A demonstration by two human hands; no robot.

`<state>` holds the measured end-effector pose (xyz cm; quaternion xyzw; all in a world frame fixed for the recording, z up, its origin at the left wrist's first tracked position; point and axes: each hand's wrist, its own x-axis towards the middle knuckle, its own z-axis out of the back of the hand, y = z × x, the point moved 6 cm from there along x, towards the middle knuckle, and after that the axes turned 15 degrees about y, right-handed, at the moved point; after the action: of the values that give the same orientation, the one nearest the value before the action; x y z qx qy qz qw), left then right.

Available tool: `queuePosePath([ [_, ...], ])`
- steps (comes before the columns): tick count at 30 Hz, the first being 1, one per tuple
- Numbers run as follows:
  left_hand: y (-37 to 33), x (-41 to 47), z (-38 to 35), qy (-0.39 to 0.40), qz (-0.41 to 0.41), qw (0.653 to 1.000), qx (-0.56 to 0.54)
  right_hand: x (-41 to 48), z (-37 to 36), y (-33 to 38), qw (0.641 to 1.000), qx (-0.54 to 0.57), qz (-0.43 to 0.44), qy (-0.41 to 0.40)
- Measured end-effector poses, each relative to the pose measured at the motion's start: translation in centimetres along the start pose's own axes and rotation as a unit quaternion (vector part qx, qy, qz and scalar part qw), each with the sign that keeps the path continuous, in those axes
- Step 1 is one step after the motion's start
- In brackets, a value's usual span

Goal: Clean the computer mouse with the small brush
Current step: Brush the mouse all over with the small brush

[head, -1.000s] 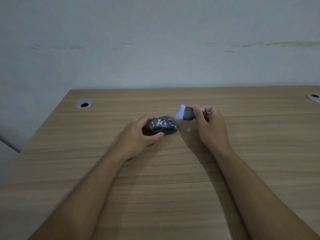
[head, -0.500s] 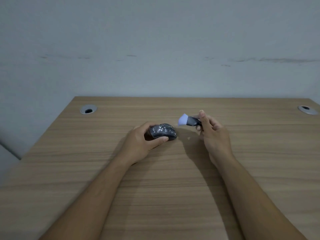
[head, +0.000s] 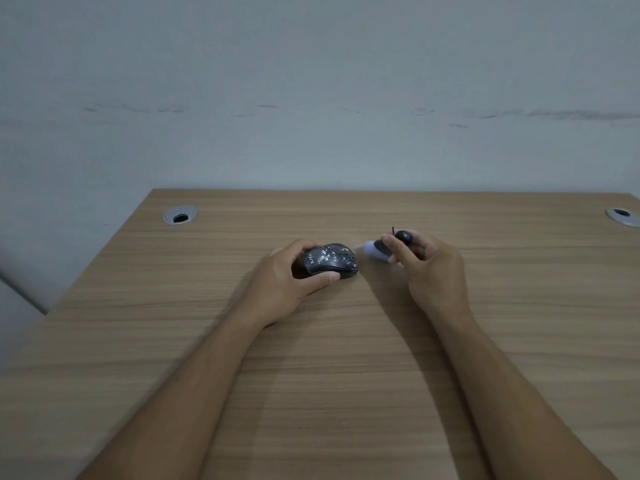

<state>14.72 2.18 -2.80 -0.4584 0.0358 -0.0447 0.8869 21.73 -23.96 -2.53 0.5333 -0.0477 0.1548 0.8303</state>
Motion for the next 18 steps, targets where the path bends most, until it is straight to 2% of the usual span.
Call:
queuePosePath([
  [6, 0.3, 0.2, 0.0, 0.025, -0.004, 0.999, -0.035, -0.4, -0.1, 0.6, 0.999, -0.014, -0.006, -0.041],
  [12, 0.4, 0.2, -0.1, 0.037, -0.025, 0.998, -0.041, -0.7, -2.3, 2.1, 0.999, -0.042, 0.028, -0.01],
  [18, 1.0, 0.4, 0.3, 0.035, -0.056, 0.983, -0.17, -0.6, -1.2, 1.0, 0.998, -0.059, 0.004, -0.024],
])
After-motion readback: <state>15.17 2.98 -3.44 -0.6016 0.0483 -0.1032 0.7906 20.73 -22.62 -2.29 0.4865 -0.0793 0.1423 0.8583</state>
